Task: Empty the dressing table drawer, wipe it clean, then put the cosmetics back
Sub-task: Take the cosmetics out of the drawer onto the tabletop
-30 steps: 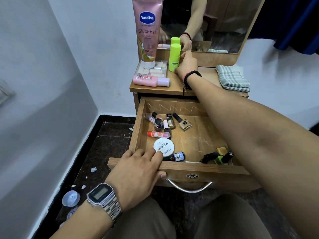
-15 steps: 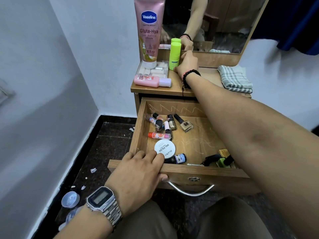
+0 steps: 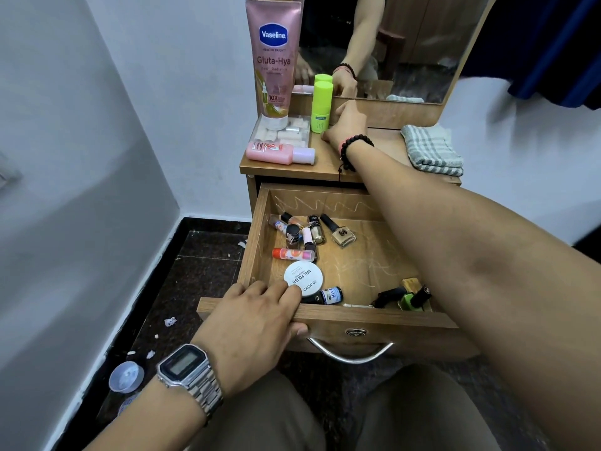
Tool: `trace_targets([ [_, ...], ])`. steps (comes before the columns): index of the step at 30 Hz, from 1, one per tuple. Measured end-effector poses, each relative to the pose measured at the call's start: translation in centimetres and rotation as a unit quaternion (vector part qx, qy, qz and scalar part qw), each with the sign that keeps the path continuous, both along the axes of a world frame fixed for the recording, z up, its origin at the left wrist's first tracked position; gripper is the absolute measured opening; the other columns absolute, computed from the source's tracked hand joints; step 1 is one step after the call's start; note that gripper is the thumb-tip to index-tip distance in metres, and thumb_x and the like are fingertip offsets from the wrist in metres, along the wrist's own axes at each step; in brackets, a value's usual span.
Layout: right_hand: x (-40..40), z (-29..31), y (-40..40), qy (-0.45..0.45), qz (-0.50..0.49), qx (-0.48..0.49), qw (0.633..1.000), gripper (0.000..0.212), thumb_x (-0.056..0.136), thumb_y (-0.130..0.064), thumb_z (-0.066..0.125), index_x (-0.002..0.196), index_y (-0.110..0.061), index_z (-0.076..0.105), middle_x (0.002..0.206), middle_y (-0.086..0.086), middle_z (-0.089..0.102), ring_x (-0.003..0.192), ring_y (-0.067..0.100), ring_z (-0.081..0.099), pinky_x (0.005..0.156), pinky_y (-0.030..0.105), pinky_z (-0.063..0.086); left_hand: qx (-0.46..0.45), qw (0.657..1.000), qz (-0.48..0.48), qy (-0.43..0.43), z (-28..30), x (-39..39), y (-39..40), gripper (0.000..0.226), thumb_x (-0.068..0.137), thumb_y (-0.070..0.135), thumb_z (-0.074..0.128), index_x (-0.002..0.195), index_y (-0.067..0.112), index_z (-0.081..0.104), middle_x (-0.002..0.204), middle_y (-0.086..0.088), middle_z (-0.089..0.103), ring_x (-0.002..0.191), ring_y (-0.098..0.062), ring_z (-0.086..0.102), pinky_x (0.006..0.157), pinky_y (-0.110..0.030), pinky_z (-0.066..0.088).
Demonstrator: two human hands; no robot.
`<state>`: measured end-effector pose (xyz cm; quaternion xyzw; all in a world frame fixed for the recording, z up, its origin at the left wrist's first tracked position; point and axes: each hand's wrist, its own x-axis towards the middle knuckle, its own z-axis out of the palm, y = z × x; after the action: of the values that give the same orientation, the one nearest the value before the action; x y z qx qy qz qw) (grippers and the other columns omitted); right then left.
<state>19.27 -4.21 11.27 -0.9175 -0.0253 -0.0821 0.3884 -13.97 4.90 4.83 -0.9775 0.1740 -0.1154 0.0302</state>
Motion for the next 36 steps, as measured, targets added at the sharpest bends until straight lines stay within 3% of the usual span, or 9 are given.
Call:
trace_targets([
  [4,-2.4,0.7,-2.0,-0.016,0.015,0.024,0.999,0.043,0.08,-0.012,0.064,0.119,-0.014,0.047,0.111,0.005,0.062,0.103,0.021,0.06,0.085,0.029,0.048,0.002,1.0,0.003,0.02,0.3,-0.1,0.1,0.032,0.086,0.053,0.032,0.082,0.025,0.047,0.074,0.009,0.057,0.062,-0.016,0.059,0.053,-0.031,0.044],
  [8,-7.7,2.6,-5.0,-0.074,0.034,0.082,0.993,0.039,0.081,-0.009,0.061,0.118,-0.015,0.05,0.093,-0.003,0.061,0.091,0.012,0.057,0.078,0.023,0.042,0.015,0.997,0.017,0.076,1.4,-0.6,-0.2,0.048,0.087,0.057,0.008,0.102,0.026,0.041,0.105,0.008,0.055,0.095,-0.018,0.057,0.078,-0.033,0.041],
  [11,-12.7,3.0,-7.0,-0.062,0.059,0.137,0.987,0.032,0.08,-0.01,0.062,0.109,-0.02,0.053,0.089,-0.007,0.061,0.084,0.01,0.058,0.08,0.025,0.047,0.017,0.995,0.021,0.095,1.7,-0.7,-0.5,0.047,0.09,0.056,0.015,0.111,0.023,0.041,0.117,0.004,0.052,0.107,-0.021,0.053,0.085,-0.035,0.038],
  [16,-21.4,0.2,-9.6,0.026,0.124,0.164,0.978,0.023,0.084,-0.014,0.066,0.103,-0.022,0.055,0.098,-0.006,0.063,0.089,0.007,0.06,0.08,0.018,0.047,0.038,0.99,0.036,0.133,1.8,-0.4,-0.4,0.048,0.089,0.057,0.017,0.111,0.021,0.038,0.122,0.003,0.052,0.109,-0.021,0.053,0.087,-0.036,0.039],
  [21,-26.4,-3.2,-11.0,0.024,0.092,0.13,0.987,0.022,0.086,-0.012,0.063,0.105,-0.022,0.06,0.1,-0.009,0.064,0.077,-0.001,0.057,0.075,0.01,0.045,0.029,0.988,0.038,0.145,2.0,-0.3,-0.4,0.059,0.084,0.067,0.009,0.109,0.023,0.039,0.121,0.003,0.055,0.109,-0.02,0.054,0.085,-0.037,0.041],
  [26,-27.9,-4.5,-11.7,-0.016,0.099,0.104,0.989,0.022,0.085,-0.009,0.061,0.1,-0.026,0.06,0.098,-0.013,0.065,0.084,0.002,0.06,0.076,0.012,0.049,-0.026,0.987,0.031,0.156,2.4,-0.6,-0.5,0.069,0.082,0.07,-0.005,0.103,0.026,0.043,0.11,0.005,0.057,0.101,-0.019,0.057,0.084,-0.038,0.047],
  [30,-27.0,-4.3,-12.7,0.01,0.117,0.156,0.981,0.019,0.086,-0.011,0.063,0.098,-0.026,0.062,0.098,-0.012,0.067,0.087,-0.003,0.062,0.075,0.006,0.044,-0.115,0.967,0.066,0.219,3.3,0.6,-0.4,0.054,0.095,0.058,0.014,0.094,0.022,0.055,0.097,0.0,0.062,0.089,-0.022,0.058,0.078,-0.037,0.046],
  [33,-26.0,-4.6,-13.9,0.066,0.142,0.209,0.965,0.016,0.087,-0.017,0.066,0.099,-0.027,0.063,0.098,-0.011,0.069,0.095,0.005,0.065,0.088,0.024,0.051,-0.153,0.951,0.093,0.25,4.1,2.1,-0.8,0.032,0.099,0.042,0.036,0.095,0.019,0.059,0.088,-0.001,0.063,0.081,-0.02,0.057,0.068,-0.029,0.04],
  [36,-25.4,-4.6,-14.8,0.108,0.149,0.303,0.935,0.014,0.088,-0.013,0.065,0.097,-0.024,0.064,0.1,-0.002,0.07,0.101,0.015,0.066,0.091,0.036,0.055,-0.18,0.934,0.147,0.271,4.6,4.7,-1.3,0.026,0.095,0.038,0.05,0.105,0.018,0.063,0.094,0.0,0.066,0.088,-0.017,0.06,0.074,-0.025,0.043],
])
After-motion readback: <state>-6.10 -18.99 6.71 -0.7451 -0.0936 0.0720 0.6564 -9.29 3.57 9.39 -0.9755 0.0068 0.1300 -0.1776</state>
